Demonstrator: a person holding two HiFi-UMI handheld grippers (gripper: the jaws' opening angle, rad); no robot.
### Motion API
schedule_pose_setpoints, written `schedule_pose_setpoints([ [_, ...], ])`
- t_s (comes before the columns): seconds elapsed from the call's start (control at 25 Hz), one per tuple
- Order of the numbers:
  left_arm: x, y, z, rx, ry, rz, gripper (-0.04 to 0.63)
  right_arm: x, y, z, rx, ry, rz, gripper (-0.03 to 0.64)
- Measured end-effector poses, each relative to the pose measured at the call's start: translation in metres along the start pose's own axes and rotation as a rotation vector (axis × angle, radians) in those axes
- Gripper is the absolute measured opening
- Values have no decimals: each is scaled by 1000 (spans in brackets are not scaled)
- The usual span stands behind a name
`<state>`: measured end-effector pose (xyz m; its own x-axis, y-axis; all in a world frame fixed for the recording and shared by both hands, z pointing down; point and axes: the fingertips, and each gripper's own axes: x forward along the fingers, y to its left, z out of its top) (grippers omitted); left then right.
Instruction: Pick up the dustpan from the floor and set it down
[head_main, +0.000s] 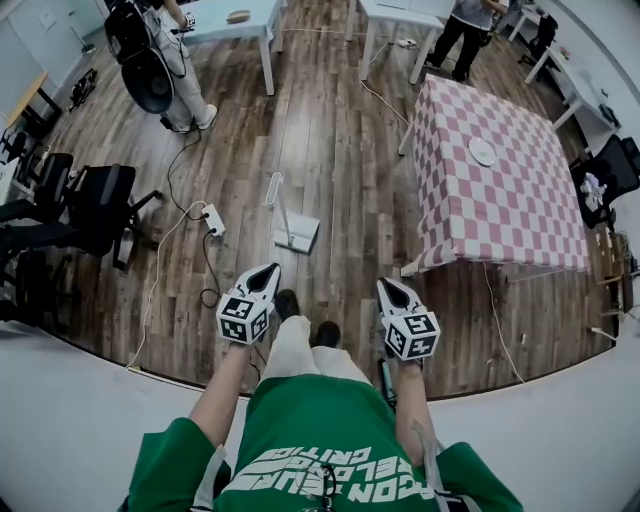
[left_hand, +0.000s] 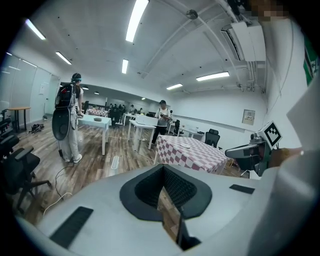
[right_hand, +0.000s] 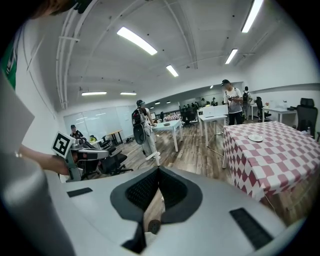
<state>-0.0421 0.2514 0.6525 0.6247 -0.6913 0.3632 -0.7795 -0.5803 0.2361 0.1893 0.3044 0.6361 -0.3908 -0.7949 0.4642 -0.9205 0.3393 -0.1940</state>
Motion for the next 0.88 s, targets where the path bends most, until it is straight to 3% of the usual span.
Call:
schedule_pose_setpoints([
  [0.88,39,113,32,-74,-8,31,5,110,15,63,-51,49,28,8],
])
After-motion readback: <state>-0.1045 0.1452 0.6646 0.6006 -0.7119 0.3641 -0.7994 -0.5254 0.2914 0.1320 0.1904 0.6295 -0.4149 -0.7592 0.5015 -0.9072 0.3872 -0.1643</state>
